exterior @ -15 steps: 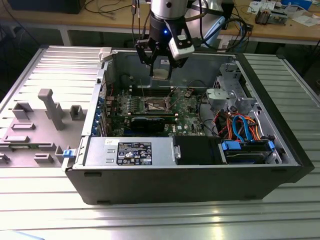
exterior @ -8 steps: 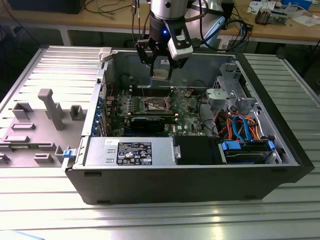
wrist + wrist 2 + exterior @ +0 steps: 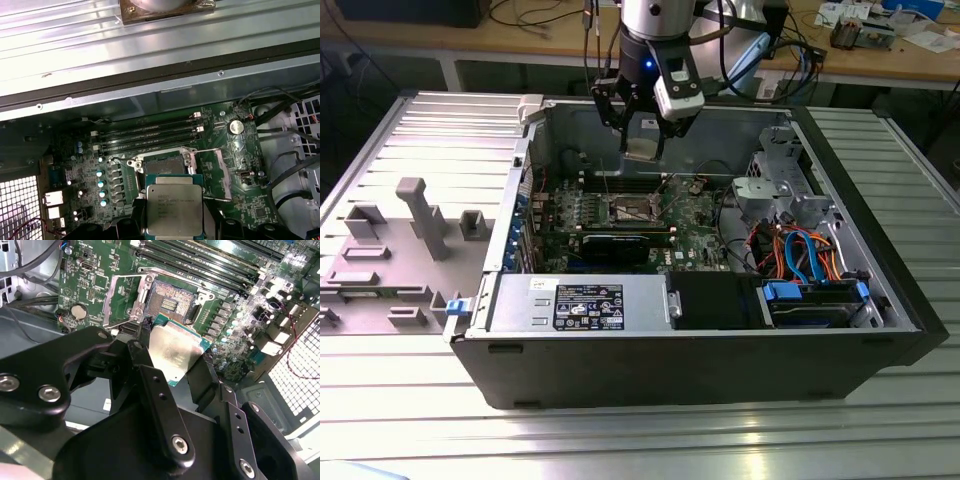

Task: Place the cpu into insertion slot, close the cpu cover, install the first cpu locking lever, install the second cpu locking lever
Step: 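Place the cpu into insertion slot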

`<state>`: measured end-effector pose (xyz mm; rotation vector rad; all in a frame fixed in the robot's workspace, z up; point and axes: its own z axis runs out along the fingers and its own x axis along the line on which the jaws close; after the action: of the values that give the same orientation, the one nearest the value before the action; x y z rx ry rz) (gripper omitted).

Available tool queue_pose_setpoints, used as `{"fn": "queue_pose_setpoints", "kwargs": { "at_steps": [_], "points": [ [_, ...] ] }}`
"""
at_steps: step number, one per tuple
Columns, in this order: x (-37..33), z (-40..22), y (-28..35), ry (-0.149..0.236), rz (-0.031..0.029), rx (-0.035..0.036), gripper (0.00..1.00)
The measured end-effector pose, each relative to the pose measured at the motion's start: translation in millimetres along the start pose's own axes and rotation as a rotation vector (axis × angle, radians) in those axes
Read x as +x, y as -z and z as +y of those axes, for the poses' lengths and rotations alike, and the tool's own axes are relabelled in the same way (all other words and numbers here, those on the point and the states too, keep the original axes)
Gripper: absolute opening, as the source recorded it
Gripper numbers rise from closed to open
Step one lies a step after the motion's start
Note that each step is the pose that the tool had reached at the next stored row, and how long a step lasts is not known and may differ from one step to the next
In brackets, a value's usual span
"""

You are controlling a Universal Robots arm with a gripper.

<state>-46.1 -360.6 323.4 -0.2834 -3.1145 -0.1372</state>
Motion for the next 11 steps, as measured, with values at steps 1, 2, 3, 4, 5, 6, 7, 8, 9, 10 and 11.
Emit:
{"fn": "queue_pose_setpoints", "kwargs": {
  "at_steps": [1,2,3,4,5,6,7,8,9,10,11],
  "points": [
    [0.0,0.0,-0.1,-0.006,-0.0005,-0.0002,0.55],
    [0.0,0.0,-0.2,-0.009,-0.0008,-0.0003,0.55],
    [0.0,0.0,-0.2,-0.012,-0.001,-0.0002,0.55],
    [0.0,-0.1,-0.7,-0.039,-0.0033,-0.0007,0.55],
    [0.0,-0.1,-0.9,-0.054,-0.0047,-0.001,0.55],
    [0.0,-0.1,-1.3,-0.083,-0.0072,-0.0016,0.55],
    [0.0,-0.1,-1.7,-0.111,-0.0096,-0.0022,0.55],
    [0.0,-0.1,-1.7,-0.113,-0.0098,-0.0022,0.55],
    [0.0,-0.1,-1.7,-0.116,-0.01,-0.0022,0.55],
    [0.0,-0.1,-1.8,-0.121,-0.0105,-0.0023,0.55],
    [0.0,-0.1,-1.9,-0.124,-0.0108,-0.0024,0.55]
  ]
}}
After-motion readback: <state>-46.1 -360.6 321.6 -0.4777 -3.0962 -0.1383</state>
